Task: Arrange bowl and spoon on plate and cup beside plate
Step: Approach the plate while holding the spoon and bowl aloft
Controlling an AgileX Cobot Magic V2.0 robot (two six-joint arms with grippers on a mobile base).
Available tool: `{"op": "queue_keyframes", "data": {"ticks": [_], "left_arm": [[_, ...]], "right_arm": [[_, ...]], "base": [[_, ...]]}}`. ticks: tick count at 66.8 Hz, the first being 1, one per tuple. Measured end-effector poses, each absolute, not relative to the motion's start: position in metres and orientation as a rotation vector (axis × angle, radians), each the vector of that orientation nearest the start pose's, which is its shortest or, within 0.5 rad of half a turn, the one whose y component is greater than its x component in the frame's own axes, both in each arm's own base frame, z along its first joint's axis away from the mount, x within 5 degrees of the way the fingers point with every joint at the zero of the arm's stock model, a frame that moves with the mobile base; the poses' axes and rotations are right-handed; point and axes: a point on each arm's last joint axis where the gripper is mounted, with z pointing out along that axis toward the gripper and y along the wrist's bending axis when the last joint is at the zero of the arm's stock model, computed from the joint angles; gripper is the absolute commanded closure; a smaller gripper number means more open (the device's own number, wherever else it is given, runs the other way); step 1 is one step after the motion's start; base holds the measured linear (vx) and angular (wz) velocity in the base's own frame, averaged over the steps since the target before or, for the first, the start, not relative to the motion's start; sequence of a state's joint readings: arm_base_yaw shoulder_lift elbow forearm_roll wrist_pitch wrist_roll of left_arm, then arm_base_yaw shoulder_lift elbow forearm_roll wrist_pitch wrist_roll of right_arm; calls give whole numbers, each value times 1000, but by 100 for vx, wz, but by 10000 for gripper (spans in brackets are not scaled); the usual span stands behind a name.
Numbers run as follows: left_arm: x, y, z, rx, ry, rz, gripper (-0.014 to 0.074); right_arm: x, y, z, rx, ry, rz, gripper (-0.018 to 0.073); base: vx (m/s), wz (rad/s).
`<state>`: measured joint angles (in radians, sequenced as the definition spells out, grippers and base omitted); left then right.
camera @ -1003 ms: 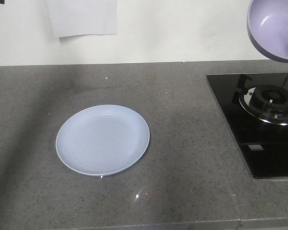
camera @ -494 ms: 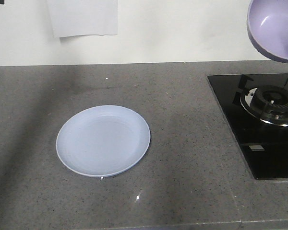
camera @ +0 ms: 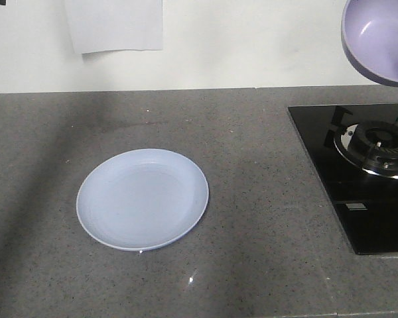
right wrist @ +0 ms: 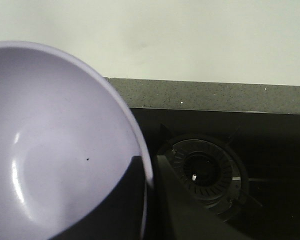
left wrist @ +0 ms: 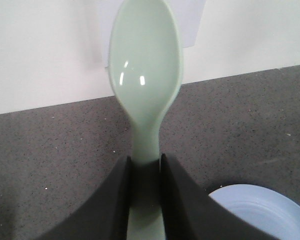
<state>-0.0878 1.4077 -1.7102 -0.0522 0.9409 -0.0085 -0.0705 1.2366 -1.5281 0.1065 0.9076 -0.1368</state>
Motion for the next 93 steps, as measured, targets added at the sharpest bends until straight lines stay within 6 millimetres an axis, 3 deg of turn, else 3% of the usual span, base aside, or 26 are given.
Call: {"op": "queue_keyframes", "data": {"ticks": [93], "left_arm": [[292, -30, 476, 77, 2122, -120, 594]], "right_arm": [[247, -10, 470, -51, 2094, 2, 570]], "base": [[4, -1]]}}
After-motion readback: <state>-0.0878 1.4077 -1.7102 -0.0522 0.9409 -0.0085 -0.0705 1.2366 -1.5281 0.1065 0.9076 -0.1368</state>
